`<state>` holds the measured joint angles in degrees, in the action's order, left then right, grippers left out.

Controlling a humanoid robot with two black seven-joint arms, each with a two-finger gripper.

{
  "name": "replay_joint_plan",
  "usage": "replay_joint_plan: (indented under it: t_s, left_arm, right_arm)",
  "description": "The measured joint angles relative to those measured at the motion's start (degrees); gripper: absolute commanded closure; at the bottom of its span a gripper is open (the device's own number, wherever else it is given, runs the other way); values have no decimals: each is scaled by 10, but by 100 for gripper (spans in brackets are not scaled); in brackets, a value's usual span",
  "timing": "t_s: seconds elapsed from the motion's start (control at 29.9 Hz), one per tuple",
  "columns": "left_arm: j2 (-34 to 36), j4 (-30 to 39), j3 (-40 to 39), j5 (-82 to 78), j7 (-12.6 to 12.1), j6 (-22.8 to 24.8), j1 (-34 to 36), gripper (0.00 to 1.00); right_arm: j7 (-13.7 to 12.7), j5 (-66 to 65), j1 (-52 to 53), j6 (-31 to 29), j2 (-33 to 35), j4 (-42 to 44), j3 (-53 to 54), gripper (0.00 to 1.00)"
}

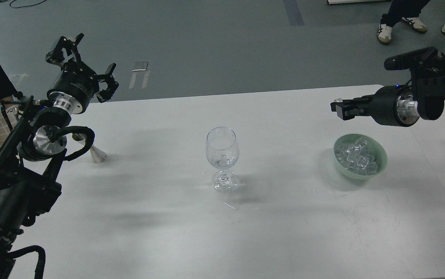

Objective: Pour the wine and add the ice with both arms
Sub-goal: 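Lift the ice cube and carry it with the right gripper over the glass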

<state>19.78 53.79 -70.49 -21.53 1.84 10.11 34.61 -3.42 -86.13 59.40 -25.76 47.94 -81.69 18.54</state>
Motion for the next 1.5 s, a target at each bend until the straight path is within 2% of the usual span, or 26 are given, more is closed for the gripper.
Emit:
replay_joint_plan:
  t_s: [0.13, 0.53, 0.8, 1.24, 1.5]
  left_arm:
    - [1, 0, 0, 0, 0, 0, 0, 2]
    - [6, 0, 0, 0, 0, 0, 1, 2]
    - [6, 0, 0, 0, 0, 1, 1, 2]
    - [7, 0, -3, 0, 0, 0, 0, 2]
    - [7, 0, -4, 0, 0, 0, -1, 2]
  right_arm:
    - [-4, 0, 23, 0, -18, -25, 0, 100]
    - [-8, 0, 77, -12, -126, -49, 2, 100]
    - [-24, 0, 86, -12, -183, -64, 17, 100]
    - [-45, 0, 92, -12, -227, -78, 18, 100]
    - [-46, 0, 85, -12, -229, -79, 12, 100]
